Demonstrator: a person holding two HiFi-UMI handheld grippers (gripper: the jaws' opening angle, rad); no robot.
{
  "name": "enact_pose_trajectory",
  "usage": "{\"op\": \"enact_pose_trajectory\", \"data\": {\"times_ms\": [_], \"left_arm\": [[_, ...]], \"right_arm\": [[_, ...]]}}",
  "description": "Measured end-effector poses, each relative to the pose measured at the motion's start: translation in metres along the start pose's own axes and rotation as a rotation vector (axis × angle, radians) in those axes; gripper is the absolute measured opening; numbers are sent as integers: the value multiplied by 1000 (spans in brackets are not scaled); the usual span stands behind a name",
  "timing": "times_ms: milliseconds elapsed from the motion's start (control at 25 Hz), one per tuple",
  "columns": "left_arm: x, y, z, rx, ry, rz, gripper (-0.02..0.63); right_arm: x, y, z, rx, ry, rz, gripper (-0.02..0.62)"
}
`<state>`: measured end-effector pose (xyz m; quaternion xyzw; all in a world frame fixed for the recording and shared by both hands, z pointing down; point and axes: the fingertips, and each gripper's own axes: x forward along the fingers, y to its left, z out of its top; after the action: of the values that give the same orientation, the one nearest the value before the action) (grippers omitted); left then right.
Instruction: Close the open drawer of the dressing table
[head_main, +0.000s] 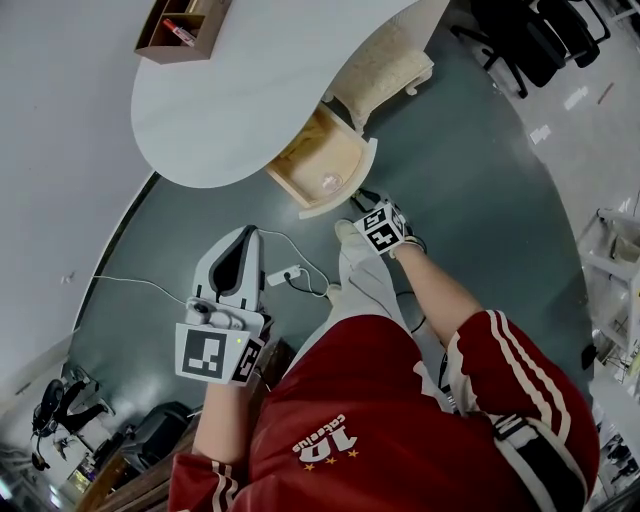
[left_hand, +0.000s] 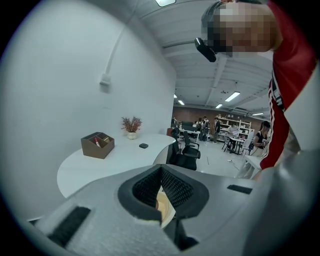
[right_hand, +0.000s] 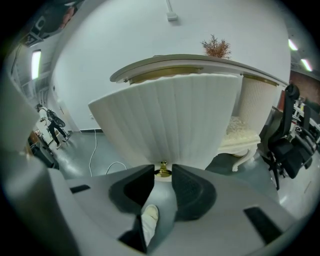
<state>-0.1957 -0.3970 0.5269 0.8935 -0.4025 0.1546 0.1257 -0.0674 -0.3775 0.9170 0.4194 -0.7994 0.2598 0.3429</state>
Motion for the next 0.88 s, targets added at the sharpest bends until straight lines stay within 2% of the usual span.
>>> {"op": "enact_pose_trajectory", "data": {"times_ms": [240,520,880], "left_arm": [[5,10,1,-5,4,23,5],[17,24,-5,-50,19,51,5],[19,46,10,-47,8,101,5]], "right_arm": [[13,-2,17,2,-13,7,112],[28,-3,39,-21,-32,28,109],[55,-7,74,-57,-49,65,109]]}}
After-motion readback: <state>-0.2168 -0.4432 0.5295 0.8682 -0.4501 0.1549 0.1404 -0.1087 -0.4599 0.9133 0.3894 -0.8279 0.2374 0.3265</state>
